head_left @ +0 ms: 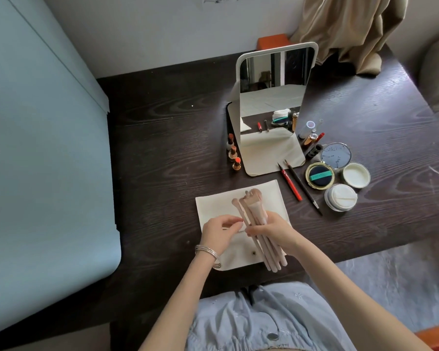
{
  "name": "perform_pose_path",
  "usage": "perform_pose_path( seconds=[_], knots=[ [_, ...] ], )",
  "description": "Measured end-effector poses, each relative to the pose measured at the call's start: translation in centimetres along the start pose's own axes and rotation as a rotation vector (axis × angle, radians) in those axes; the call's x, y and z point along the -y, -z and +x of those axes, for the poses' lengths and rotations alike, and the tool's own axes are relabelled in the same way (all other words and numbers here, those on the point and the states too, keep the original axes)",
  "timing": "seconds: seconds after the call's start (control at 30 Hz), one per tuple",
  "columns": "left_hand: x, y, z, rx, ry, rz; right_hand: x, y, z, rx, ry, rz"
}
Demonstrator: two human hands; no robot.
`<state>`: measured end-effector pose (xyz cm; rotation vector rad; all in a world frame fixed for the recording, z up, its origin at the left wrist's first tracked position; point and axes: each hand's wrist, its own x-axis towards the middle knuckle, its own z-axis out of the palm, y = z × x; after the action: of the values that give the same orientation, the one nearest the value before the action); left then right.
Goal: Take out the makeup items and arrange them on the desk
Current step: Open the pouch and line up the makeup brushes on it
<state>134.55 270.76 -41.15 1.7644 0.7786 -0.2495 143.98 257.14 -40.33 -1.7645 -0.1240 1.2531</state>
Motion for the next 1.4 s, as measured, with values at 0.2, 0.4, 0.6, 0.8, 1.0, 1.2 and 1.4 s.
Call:
perform_pose_path(
  seconds=[0.2, 0.4, 0.6, 0.8, 1.0, 1.2, 1.4],
  knots=[
    [0.5, 1.2, -0.7, -0.018, 0.244, -0.374, 2.4, -2.1, 1.0, 0.124, 0.048, -0.078],
    [2.0, 2.1, 0.1, -0.216, 0.336, -0.333, 1.4, -4.3, 2.9, -0.019, -0.008, -0.142],
    [3.3, 1.9, 0.8, -0.258, 0.329, 0.036, -0.3, -4.8, 3.4, -0.132, -0.013, -0.14],
    [2.8, 1.3, 0.8, -0.358, 0.292, 0.168, -0.7, -5.4, 3.6, -0.191, 0.005, -0.181],
    [3.7, 1.0, 0.9, -0.396, 0.303, 0.059, -0.8, -6.0, 3.6, -0.225, 0.024, -0.169],
    [3.8, 1.2, 0.8, -0.393, 0.264, 0.063, -0.6, -7.0, 4.4, -0.292, -0.017, -0.238],
    [4.2, 1.1, 0.5, -0.376, 0.215, 0.208, -0.6, -7.2, 4.4, -0.331, -0.033, -0.275]
  ],
)
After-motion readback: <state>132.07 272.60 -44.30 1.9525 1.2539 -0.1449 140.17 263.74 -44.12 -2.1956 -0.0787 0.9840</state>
